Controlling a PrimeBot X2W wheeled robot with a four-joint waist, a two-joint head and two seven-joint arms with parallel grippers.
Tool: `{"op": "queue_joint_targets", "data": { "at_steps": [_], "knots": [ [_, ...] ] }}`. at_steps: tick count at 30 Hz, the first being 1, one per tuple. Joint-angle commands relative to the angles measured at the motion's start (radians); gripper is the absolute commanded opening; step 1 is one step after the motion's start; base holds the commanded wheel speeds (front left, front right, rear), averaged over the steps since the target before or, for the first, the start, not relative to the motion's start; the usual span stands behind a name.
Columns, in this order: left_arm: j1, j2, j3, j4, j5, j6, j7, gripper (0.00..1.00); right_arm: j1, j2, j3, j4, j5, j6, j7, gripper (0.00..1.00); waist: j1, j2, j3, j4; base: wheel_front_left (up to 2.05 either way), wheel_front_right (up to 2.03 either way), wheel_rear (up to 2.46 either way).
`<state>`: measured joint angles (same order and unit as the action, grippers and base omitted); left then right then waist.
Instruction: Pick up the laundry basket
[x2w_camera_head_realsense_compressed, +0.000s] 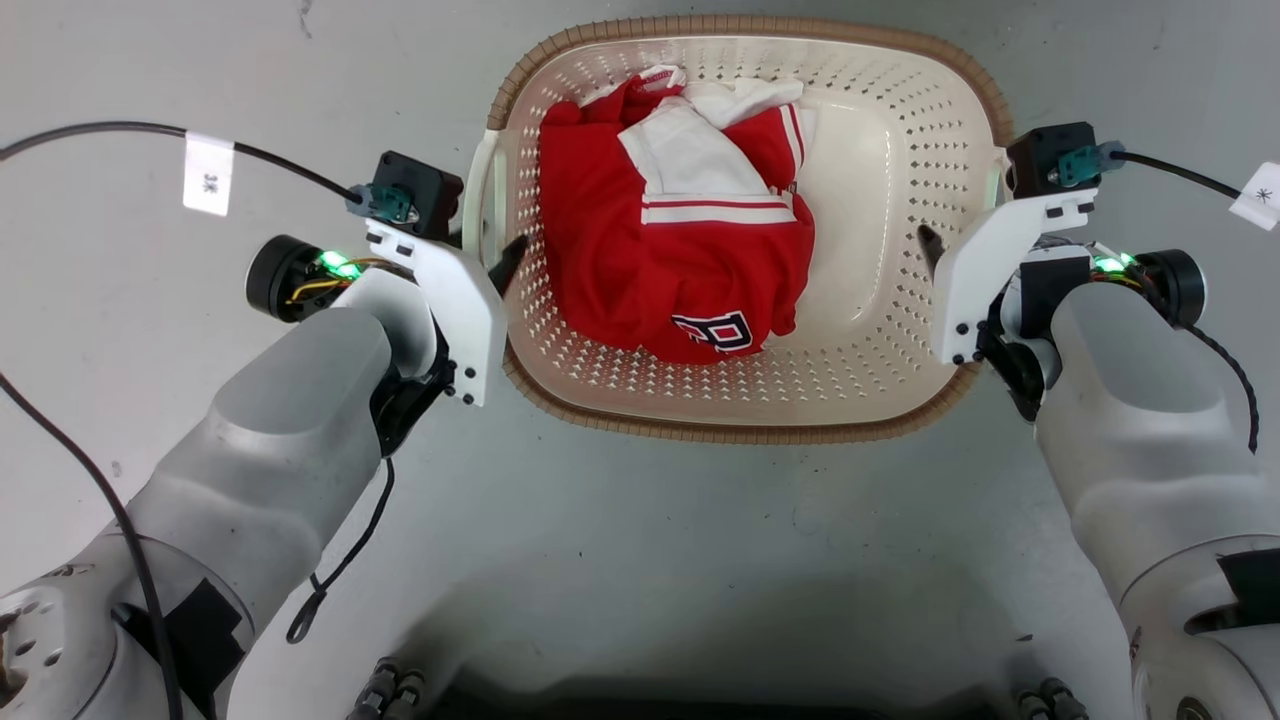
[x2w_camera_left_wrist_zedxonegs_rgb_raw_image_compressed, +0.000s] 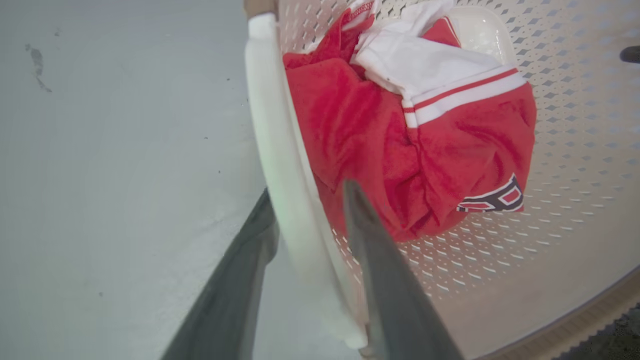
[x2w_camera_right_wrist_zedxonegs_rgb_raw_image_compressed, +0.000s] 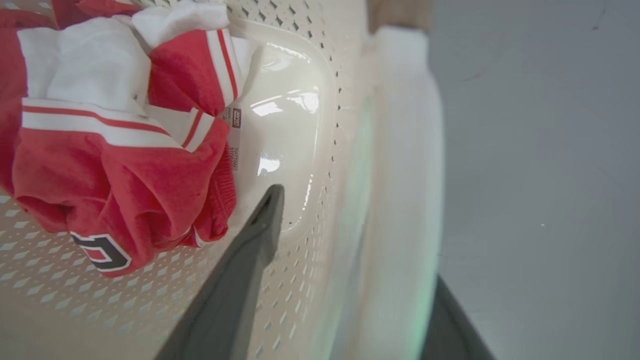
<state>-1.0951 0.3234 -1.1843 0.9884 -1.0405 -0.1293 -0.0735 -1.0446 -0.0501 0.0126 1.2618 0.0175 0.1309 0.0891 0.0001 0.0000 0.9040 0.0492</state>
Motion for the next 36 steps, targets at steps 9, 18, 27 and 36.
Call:
{"op": "queue_joint_targets", "data": {
  "at_steps": [9,18,27,36],
  "knots": [
    [-0.006,0.023,-0.055,-0.012,-0.066,-0.002,0.009,0.0,-0.013,-0.003,-0.005,0.011,-0.063,0.0,0.009,0.0,-0.0001,0.0,-0.008,-0.002,0.0,0.0,0.0],
    [0.032,0.04,-0.088,-0.064,-0.105,-0.002,0.098,0.0,0.038,-0.004,-0.004,0.017,-0.129,0.0,0.106,0.0,-0.0001,0.0,-0.122,-0.002,0.0,0.0,0.0],
    [0.083,0.081,-0.096,-0.148,-0.136,-0.003,0.235,0.0,0.077,-0.003,0.083,0.021,-0.078,0.001,0.266,0.0,-0.0001,0.0,-0.305,-0.006,0.0,0.0,0.0],
    [0.143,0.105,-0.096,-0.216,-0.149,-0.003,0.377,0.0,0.138,-0.002,0.212,0.005,0.051,0.001,0.413,0.0,-0.0001,0.0,-0.513,-0.012,0.0,0.0,0.0]
  ]
}}
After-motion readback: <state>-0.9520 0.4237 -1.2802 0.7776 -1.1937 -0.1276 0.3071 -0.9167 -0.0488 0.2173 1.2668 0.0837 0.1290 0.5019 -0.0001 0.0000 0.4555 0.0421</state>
